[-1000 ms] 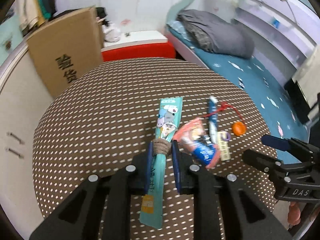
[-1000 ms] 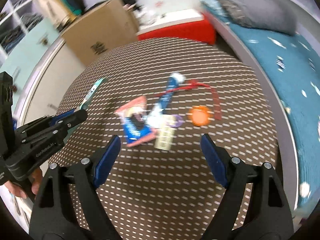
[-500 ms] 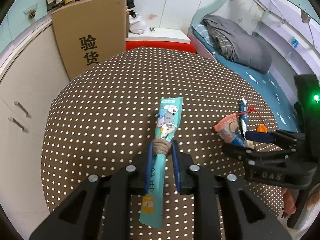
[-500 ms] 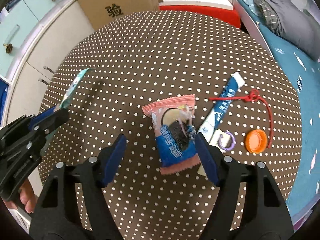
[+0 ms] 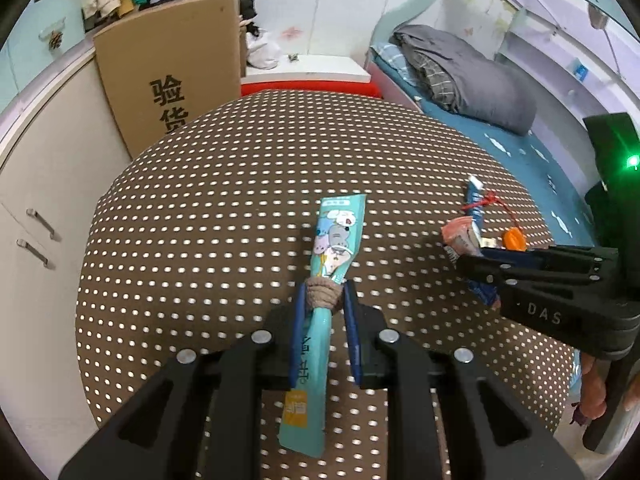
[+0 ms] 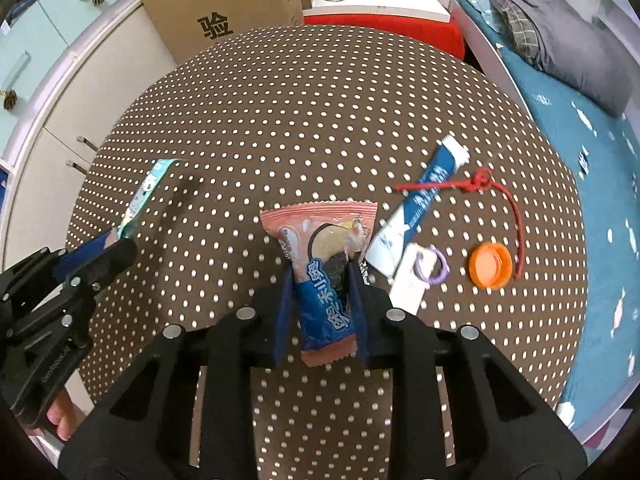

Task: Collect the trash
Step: 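Grasp the pink-and-blue snack packet with the right tool while the left holds the teal tube, then carry the teal tube and snack packet in both tools over the bin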

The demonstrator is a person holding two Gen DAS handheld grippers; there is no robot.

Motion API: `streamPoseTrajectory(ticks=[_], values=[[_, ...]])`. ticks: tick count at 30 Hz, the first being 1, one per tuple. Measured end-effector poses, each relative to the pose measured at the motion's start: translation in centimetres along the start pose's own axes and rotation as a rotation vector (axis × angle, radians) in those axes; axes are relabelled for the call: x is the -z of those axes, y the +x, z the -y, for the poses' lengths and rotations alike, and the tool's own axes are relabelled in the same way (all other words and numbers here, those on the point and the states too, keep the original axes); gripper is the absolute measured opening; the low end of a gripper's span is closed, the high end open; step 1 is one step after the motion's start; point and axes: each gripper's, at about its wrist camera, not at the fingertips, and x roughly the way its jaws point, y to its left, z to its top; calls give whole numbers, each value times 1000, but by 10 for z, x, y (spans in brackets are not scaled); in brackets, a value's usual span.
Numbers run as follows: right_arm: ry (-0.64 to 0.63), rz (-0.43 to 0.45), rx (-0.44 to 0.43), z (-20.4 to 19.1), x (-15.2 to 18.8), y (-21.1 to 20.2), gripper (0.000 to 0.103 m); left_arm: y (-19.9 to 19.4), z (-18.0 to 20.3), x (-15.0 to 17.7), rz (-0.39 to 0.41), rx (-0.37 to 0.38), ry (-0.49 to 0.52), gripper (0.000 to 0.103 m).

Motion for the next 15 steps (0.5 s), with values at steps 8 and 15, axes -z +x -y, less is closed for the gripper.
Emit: streamPoseTrajectory(ticks=[8, 15], values=[[59, 52, -42, 25, 30, -30, 26, -3, 44, 7, 1, 27, 61, 18], [119, 100, -33, 55, 61, -57, 26, -1, 93, 13, -9, 75, 129, 18]])
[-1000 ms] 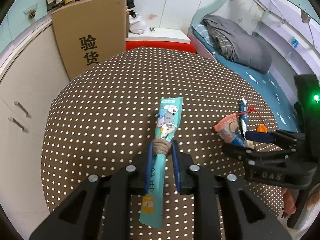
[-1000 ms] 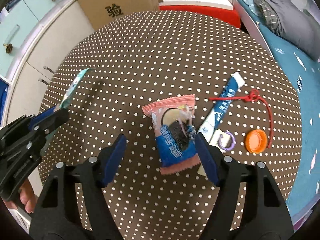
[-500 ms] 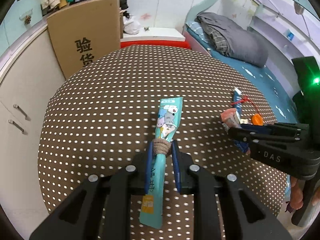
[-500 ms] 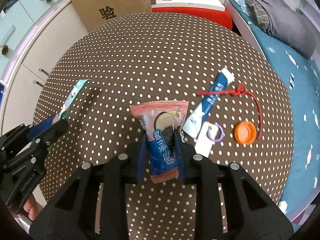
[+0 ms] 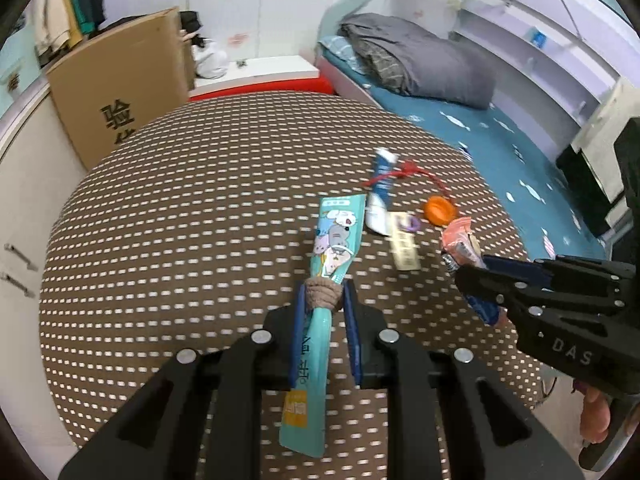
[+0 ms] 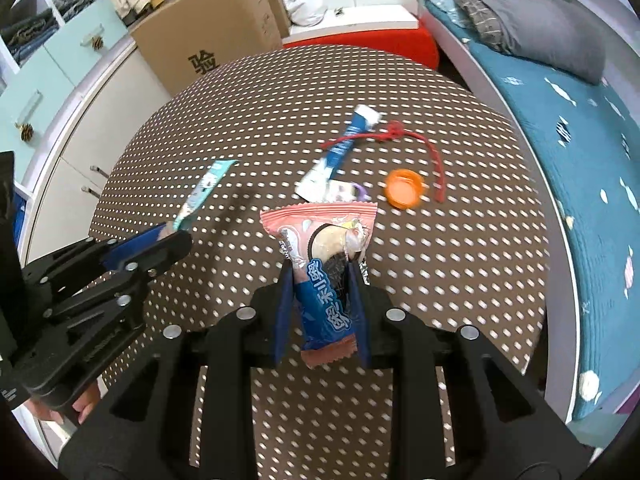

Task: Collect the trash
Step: 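Carry the teal tube and snack packet in both tools over the bin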

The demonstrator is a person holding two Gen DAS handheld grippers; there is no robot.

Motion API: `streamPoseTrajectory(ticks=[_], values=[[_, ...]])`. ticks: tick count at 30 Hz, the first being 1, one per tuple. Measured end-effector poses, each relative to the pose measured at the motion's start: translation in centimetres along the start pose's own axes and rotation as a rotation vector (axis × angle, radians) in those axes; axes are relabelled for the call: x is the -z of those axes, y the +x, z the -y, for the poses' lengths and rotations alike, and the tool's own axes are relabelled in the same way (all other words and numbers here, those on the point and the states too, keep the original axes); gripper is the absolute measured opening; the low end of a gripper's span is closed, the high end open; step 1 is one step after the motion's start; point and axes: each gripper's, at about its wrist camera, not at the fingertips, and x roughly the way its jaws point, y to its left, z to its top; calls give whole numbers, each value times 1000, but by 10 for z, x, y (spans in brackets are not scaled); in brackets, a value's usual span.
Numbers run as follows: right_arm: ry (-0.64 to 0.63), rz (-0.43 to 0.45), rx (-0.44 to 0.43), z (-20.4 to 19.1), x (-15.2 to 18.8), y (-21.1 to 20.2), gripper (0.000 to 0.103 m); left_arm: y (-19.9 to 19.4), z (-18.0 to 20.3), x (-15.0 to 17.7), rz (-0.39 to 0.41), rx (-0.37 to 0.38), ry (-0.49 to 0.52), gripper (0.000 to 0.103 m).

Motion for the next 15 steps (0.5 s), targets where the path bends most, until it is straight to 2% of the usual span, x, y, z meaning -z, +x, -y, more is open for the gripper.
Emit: streamPoseTrajectory(ticks=[9, 15], values=[[114, 46, 17, 53, 29, -29, 26, 11, 61, 5, -23, 59, 102, 18], [210, 81, 46, 96, 53, -50, 26, 21, 115, 10, -46, 108, 185, 18]])
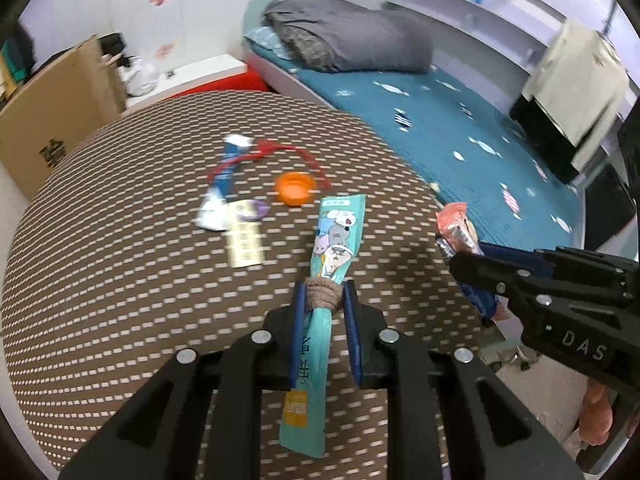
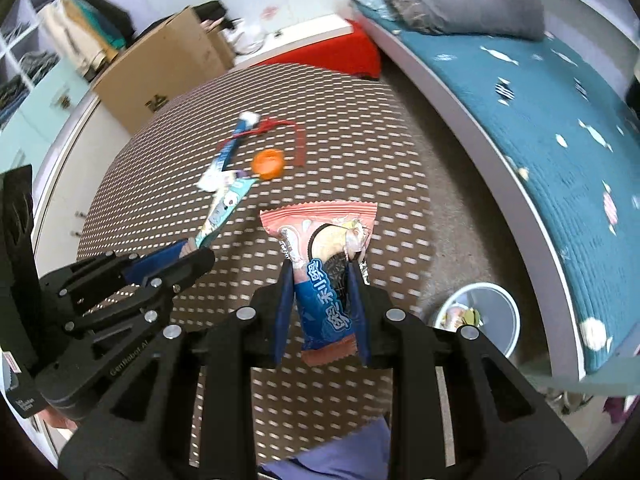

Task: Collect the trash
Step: 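Carry the teal tube and snack packet in both tools over the bin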

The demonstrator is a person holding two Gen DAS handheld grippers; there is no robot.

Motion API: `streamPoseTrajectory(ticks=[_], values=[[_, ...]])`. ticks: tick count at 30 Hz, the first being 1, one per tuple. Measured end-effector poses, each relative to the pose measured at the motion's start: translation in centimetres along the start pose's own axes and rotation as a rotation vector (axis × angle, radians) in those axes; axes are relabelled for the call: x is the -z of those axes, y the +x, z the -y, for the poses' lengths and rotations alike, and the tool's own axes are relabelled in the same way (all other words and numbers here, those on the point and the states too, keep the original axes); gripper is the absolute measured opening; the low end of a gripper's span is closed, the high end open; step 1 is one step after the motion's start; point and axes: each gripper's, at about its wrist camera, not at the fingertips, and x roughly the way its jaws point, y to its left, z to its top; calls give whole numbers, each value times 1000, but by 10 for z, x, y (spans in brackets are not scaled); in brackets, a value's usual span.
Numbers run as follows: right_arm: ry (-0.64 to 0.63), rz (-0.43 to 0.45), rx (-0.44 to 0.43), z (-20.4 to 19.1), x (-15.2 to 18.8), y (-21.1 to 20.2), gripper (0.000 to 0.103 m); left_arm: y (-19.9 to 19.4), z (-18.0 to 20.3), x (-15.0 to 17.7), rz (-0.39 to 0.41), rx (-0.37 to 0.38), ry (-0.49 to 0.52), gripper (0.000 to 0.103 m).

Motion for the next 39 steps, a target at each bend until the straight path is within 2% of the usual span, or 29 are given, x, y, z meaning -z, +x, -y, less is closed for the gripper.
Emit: streamPoseTrajectory(ticks=[17, 30, 35, 37, 38, 39], values=[[209, 50, 63, 130, 39, -38, 27, 49, 138, -6, -79, 108, 186, 18], [400, 47, 118, 220, 77, -48, 27, 90, 236, 3, -171, 149, 353, 18], [485, 57, 118, 253, 95, -54, 27, 102, 269, 4, -185, 141, 399, 19], [515, 62, 125, 264, 101, -56, 27, 105, 281, 4, -174, 127, 426, 20], [526, 63, 125, 269, 104, -58, 27, 105, 284, 4, -164, 123, 434, 26], [542, 64, 125, 274, 107, -60, 27, 106, 289, 6, -159, 113, 442, 36]])
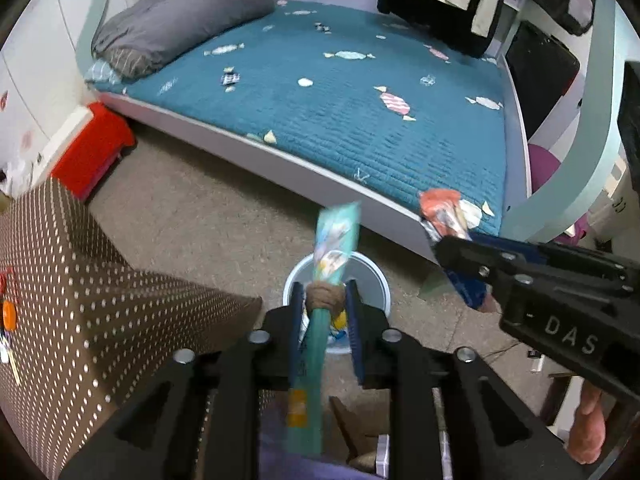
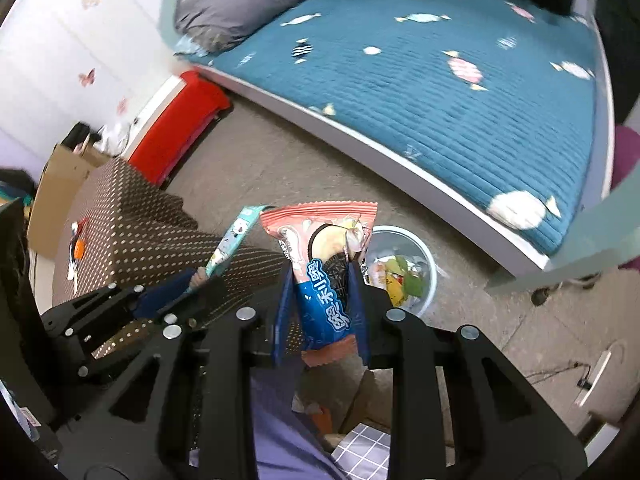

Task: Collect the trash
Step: 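Carry the teal tube and snack packet in both tools over the bin, then open both tools to drop the tube and packet into the bin, then move both open tools back from the bin to the table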

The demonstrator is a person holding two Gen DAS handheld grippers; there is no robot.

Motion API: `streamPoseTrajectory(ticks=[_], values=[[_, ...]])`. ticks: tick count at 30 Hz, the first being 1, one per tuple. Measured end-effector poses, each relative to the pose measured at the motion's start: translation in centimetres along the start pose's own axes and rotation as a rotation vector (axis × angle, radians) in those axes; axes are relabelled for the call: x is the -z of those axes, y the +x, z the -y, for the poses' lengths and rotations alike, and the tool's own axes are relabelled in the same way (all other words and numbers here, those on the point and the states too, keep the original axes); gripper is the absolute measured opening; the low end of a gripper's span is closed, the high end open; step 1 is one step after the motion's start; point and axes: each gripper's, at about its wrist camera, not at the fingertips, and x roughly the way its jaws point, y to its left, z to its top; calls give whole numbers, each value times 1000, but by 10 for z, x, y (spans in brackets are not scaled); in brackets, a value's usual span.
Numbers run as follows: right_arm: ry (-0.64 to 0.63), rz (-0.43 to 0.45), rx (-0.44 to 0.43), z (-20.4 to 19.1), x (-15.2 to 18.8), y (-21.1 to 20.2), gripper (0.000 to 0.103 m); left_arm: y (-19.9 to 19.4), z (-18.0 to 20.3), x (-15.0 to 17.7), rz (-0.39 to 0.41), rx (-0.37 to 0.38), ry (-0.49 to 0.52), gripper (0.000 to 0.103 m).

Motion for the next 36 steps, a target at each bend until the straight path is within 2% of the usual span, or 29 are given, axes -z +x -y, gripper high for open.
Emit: streamPoseTrajectory(ticks=[1, 2, 8, 13, 16, 17, 18, 20, 29, 36], values=[[11, 1, 3, 5, 0, -1, 27, 2, 4, -2, -1, -6, 5, 66], [20, 2, 13, 11, 1, -1, 27, 1, 5, -2, 16, 4, 2, 72], [39, -25, 23, 21, 2, 8, 27, 9, 6, 2, 9, -19, 22, 72], [11, -60, 14, 6, 1, 24, 27, 9, -9, 8, -1, -30, -9, 72], [-19, -53, 40, -7, -1, 28, 33, 5, -22, 10, 3, -47, -28, 72], [-25, -41, 58, -9, -2, 28, 60, 3, -27, 10, 6, -52, -36, 72], [-21, -7, 76, -12, -3, 25, 83, 1, -32, 11, 9, -56, -44, 72], [-24, 36, 80, -14, -3, 20, 83, -3, -38, 11, 16, -61, -55, 72], [-13, -5, 82, -12, 1, 24, 83, -8, -48, 16, 18, -52, -63, 72], [-19, 2, 88, -21, 5, 17, 83, -19, -49, 20, 39, -39, -57, 72]])
